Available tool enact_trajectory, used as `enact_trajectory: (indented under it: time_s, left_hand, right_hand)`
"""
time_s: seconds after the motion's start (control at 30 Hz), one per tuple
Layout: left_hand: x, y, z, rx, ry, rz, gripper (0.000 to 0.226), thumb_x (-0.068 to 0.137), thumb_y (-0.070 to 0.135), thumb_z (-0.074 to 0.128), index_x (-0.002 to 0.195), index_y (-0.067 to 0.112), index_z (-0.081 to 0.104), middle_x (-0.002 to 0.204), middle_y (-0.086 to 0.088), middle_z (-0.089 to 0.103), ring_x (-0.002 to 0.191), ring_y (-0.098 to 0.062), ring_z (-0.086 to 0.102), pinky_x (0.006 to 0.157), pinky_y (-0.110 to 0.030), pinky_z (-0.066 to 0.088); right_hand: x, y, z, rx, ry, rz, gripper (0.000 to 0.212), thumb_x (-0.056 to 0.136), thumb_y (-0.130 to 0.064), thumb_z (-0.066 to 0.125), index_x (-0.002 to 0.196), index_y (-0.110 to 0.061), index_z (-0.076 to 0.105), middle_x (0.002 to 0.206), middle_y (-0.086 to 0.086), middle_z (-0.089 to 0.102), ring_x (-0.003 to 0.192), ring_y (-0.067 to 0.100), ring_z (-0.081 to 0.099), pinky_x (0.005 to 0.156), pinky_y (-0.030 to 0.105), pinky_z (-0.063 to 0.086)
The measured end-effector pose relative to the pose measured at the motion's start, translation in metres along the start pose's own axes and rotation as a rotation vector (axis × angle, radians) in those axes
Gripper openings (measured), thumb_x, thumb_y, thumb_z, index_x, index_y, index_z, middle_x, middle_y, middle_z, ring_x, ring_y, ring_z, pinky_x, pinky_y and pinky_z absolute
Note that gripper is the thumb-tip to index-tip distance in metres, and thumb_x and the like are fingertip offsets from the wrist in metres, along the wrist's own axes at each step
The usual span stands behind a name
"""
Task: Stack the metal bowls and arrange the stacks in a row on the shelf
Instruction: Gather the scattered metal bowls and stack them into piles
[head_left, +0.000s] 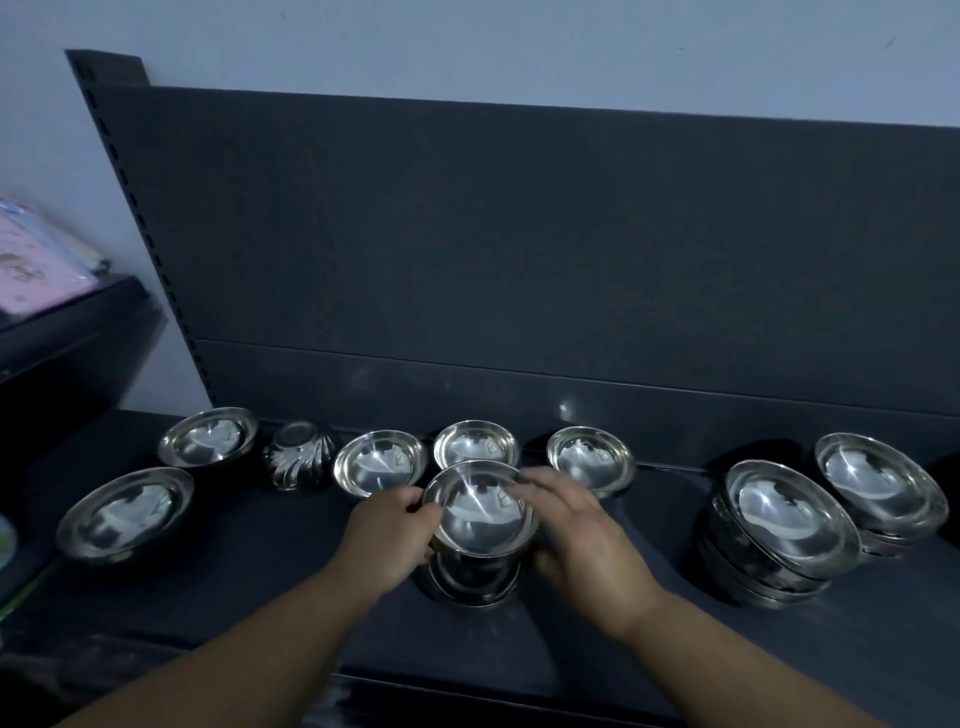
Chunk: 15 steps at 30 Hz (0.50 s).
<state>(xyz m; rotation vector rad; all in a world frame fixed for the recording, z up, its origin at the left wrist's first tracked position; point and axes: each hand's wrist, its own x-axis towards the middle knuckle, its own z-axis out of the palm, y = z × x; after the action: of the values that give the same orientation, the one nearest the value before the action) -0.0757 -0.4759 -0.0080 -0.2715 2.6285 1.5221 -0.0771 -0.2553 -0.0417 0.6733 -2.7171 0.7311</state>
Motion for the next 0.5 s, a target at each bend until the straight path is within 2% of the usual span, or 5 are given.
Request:
enact_trajectory:
  time_s: [0.07,0.2,0.33,0.43,0.5]
  left_hand:
    - [0.001,-0.002,-0.001,0.012,0.000,-0.009,0.017,0.088,0.020,0.056,0.076,0.018,0.068,0.066,-0.002,0.071,0.062,-0.015,0.071,0.071,-0.034,0.060]
    - [0.003,-0.003,0.000,0.034,-0.018,-0.001,0.014,0.087,0.020,0.056,0.083,0.020,0.070,0.068,-0.002,0.072,0.064,-0.016,0.071,0.072,-0.034,0.060]
    - [0.005,-0.006,0.002,0.048,-0.066,0.004,0.016,0.088,0.020,0.055,0.086,0.025,0.071,0.069,-0.001,0.072,0.066,-0.016,0.071,0.071,-0.032,0.060]
    - [0.008,-0.010,0.003,0.080,-0.086,0.014,0.017,0.089,0.021,0.054,0.085,0.024,0.070,0.070,-0.003,0.073,0.065,-0.016,0.071,0.073,-0.033,0.060]
    - [0.011,-0.012,0.003,0.097,-0.094,0.017,0.017,0.089,0.022,0.053,0.085,0.026,0.069,0.068,-0.001,0.071,0.061,-0.012,0.070,0.065,-0.026,0.058]
  right_hand:
    - [0.004,0.009,-0.004,0.048,0.075,0.168,0.078,0.075,0.000,0.065,0.143,-0.031,0.045,0.149,-0.012,0.036,0.139,0.006,0.030,0.113,0.015,0.021]
    - [0.016,0.030,-0.012,0.294,0.281,0.628,0.072,0.078,-0.015,0.075,0.142,-0.021,0.044,0.147,0.002,0.042,0.133,0.021,0.043,0.107,0.027,0.036]
    - [0.030,0.050,-0.013,0.561,0.314,1.043,0.087,0.081,-0.035,0.074,0.151,-0.014,0.026,0.146,0.012,0.046,0.130,0.032,0.047,0.106,0.040,0.042]
    - [0.036,0.060,-0.004,0.863,0.302,1.229,0.085,0.084,-0.034,0.070,0.152,-0.024,0.019,0.138,0.013,0.050,0.111,0.035,0.056,0.089,0.049,0.052]
    - [0.038,0.063,0.000,1.006,0.289,1.273,0.071,0.090,-0.028,0.066,0.148,-0.023,0.026,0.129,0.010,0.052,0.101,0.034,0.060,0.081,0.048,0.054]
